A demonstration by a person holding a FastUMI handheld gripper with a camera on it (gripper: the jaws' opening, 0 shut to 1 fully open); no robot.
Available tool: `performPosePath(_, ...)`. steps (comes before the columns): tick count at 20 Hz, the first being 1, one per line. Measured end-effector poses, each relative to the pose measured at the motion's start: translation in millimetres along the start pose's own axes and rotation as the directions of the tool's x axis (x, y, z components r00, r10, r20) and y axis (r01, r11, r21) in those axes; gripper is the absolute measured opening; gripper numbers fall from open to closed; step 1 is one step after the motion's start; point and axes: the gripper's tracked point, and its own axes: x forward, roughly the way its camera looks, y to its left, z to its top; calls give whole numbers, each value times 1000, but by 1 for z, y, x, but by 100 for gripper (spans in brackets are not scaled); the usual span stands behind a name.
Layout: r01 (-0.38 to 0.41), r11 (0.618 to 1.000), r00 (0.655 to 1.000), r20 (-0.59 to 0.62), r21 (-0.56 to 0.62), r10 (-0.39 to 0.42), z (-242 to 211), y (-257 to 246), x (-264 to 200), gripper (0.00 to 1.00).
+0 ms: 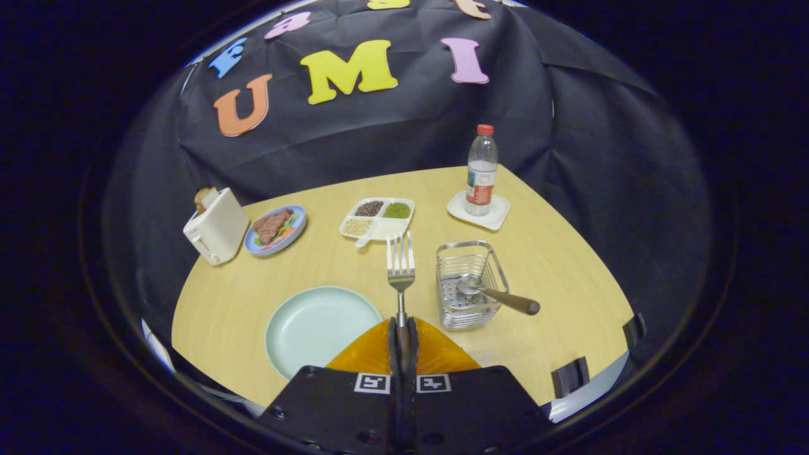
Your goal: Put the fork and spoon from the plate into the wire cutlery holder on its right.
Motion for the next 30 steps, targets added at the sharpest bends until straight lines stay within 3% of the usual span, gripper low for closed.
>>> performPosePath(7,33,999,999,-31,43,-32,15,-44,2,0)
performPosePath(17,15,999,994,-109,50,-10,11,-49,15,5)
performPosePath(21,16,998,995,-98,59,-11,11,-48,16,5)
performPosePath(22,15,998,996,-89,65,-9,14,-49,16,10)
performPosePath(26,7,997,998,-57,72,-3,19,-46,11,8)
performPosePath(28,8,997,999,-43,74,-5,20,-46,9,28)
performPosePath(30,6,997,1000,-27,79,-3,22,-46,4,35)
